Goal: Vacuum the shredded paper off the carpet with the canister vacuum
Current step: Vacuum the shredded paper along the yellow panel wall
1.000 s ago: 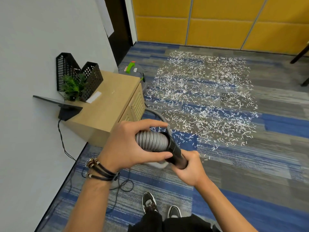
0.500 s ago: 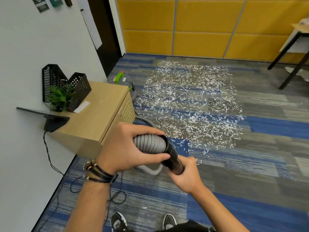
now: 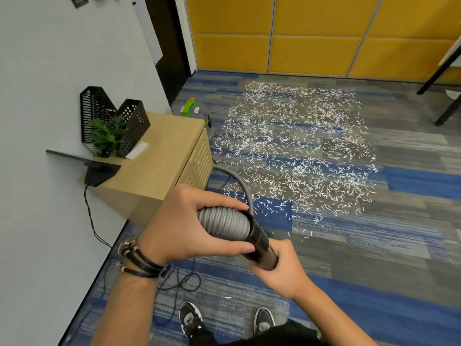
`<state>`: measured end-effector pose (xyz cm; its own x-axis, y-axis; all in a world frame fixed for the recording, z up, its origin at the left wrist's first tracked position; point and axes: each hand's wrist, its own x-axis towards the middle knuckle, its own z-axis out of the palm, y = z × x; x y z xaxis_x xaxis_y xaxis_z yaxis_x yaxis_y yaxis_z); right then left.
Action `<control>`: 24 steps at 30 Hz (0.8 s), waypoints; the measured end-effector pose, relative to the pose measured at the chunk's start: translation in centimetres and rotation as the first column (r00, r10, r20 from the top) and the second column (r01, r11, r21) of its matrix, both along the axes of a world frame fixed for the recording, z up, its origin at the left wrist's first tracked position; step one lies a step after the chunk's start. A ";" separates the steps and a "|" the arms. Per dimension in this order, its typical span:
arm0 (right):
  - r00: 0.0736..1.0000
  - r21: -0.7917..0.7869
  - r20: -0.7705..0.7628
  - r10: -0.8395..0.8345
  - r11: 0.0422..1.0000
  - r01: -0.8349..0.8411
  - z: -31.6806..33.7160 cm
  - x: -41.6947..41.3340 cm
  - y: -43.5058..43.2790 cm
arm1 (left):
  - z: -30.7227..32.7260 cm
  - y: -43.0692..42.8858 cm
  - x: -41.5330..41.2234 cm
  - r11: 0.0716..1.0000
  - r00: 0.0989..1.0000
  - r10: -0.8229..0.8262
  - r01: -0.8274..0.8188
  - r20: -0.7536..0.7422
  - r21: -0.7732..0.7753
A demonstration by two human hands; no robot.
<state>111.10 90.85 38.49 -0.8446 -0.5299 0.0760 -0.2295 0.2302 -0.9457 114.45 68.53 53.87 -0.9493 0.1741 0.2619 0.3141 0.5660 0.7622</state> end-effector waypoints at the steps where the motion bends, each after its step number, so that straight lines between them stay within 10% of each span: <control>1: 1.000 0.011 -0.017 0.002 1.000 -0.002 0.1 0.3 0.1 | -0.1 -0.1 0.3 1.000 1.000 0.010 -0.010 -0.007 0.011; 24: 0.992 0.147 -0.128 -0.011 0.989 0.030 -1.7 -1.5 7.1 | -4.2 5.1 -0.2 0.994 0.997 0.069 -0.066 -0.045 0.082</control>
